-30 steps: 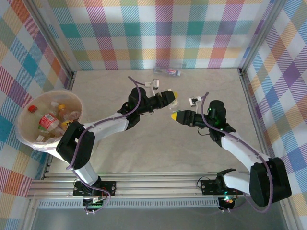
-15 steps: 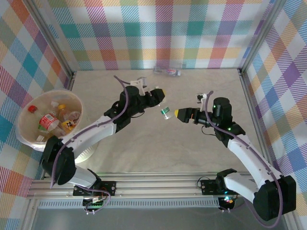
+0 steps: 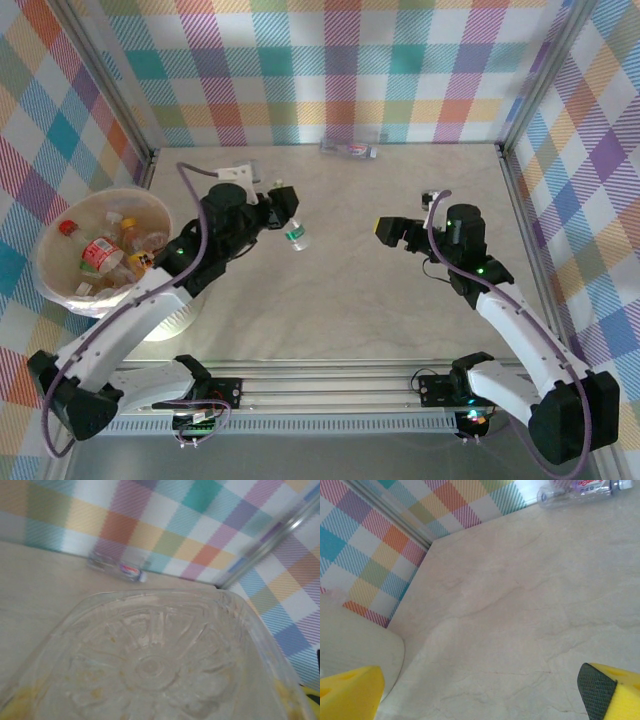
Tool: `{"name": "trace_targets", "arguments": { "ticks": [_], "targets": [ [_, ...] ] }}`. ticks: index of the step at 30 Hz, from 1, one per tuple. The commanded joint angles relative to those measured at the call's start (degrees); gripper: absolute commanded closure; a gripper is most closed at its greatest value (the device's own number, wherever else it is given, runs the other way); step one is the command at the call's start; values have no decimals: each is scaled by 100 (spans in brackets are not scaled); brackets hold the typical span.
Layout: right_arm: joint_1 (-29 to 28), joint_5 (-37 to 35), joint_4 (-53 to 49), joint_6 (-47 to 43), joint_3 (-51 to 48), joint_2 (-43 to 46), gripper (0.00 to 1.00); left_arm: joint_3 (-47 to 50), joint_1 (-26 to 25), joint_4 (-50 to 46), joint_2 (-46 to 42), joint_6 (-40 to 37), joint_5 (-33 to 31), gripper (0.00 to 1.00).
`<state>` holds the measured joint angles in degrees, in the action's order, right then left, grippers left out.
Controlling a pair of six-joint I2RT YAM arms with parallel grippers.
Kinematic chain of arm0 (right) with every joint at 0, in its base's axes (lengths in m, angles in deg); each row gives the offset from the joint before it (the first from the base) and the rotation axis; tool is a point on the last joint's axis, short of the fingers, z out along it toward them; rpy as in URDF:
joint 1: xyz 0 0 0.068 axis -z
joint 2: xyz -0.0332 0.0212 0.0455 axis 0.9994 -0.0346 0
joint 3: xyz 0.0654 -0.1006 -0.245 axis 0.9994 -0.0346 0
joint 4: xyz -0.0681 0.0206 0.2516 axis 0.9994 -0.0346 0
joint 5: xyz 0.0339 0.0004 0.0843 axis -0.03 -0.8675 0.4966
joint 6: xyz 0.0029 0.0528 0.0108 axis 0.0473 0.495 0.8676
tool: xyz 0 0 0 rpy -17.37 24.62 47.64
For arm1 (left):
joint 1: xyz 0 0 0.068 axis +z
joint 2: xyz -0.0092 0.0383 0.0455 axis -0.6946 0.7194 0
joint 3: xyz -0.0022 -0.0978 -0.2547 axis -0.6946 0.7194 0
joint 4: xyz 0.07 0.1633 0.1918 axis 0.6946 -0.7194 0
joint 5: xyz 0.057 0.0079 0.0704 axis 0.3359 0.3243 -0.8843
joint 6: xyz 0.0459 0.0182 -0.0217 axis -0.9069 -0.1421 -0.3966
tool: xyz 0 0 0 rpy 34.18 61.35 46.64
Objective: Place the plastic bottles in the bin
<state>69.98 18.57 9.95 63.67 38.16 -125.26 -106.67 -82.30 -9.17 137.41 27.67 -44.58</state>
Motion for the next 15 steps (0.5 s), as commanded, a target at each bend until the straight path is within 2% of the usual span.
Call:
{"name": "trace_targets", "arguments": {
  "ticks": [1, 5, 9, 12, 15],
  "targets": [
    [-21, -152, 259, -69, 36, -124, 0, -531, -63, -1177, -339, -494, -933, 52],
    [-15, -146, 304, -50, 68, -233, 0, -1124, -62, -1946, -536, -884, -1557, 52],
    [-20, -179, 307, -54, 108, -342, 0, -2119, -63, -2995, -512, -1215, -2298, 52],
    [-15, -190, 272, -68, 150, -395, 0, -2833, -63, -3756, -418, -1390, -3076, 52],
    [-17, -203, 278, -89, 157, -440, 0, -3168, -63, -4121, -460, -1519, -4025, 52]
  ]
}}
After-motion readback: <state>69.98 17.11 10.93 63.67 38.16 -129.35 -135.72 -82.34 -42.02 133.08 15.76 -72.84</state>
